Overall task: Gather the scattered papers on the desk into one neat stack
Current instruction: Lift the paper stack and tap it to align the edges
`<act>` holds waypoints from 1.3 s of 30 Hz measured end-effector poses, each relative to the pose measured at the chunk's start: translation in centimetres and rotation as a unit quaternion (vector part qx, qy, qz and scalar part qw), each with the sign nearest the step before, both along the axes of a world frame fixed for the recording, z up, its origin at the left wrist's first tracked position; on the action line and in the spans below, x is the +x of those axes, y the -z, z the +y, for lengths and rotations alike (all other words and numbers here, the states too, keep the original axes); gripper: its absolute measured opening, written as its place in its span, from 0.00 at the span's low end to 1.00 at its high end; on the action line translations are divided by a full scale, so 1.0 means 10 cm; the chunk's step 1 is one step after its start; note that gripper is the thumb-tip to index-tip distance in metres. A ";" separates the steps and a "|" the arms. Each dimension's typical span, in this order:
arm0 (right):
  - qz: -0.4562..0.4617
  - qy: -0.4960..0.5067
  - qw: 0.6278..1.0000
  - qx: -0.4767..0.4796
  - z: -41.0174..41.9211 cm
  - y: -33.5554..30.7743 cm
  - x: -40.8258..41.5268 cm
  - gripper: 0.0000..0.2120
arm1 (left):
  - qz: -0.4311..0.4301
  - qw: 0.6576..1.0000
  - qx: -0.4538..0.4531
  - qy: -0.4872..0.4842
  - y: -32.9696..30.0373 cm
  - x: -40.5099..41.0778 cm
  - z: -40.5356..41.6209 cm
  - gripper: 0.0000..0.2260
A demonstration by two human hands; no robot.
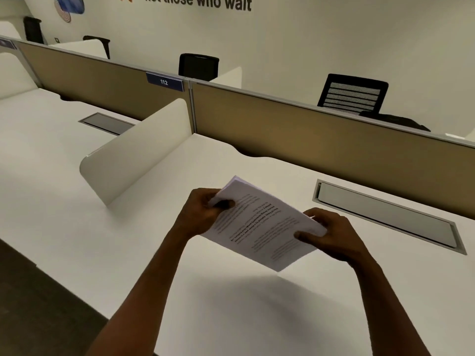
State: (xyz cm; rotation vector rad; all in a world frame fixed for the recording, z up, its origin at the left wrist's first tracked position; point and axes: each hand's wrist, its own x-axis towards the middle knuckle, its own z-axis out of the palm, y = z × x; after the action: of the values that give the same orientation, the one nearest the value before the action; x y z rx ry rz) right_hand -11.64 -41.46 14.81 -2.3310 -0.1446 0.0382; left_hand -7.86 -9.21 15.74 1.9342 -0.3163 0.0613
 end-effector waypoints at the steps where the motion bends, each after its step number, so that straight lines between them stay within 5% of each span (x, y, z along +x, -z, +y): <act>1: 0.018 0.024 0.999 0.042 -0.09 0.03 -0.02 0.21 | 0.017 0.999 -0.023 -0.016 0.07 -0.01 0.03 0.07; 5: 0.099 0.044 0.932 0.347 -0.24 0.31 -0.08 0.40 | 0.080 0.990 -0.108 -0.052 0.30 -0.05 0.11 0.05; 8: 0.119 0.041 0.901 0.416 -0.14 0.55 -0.13 0.42 | 0.111 0.979 -0.158 -0.060 0.45 -0.07 0.08 0.04; 14: 0.064 0.134 0.900 0.409 0.12 0.74 -0.17 0.14 | 0.152 0.970 -0.181 -0.060 0.72 -0.09 0.12 0.11; 29: 0.106 0.167 0.915 0.352 0.26 1.18 -0.32 0.21 | 0.198 0.962 -0.165 -0.094 1.31 -0.24 0.12 0.09; 39: 0.096 0.156 0.929 0.320 0.22 1.23 -0.29 0.14 | 0.203 0.961 -0.165 -0.086 1.36 -0.22 0.08 0.10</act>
State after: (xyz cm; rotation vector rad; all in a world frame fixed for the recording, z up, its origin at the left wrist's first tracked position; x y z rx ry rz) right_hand -14.59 -39.28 2.51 -1.6592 0.2784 0.0517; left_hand -10.01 -8.45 2.10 1.5906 0.1309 -0.1592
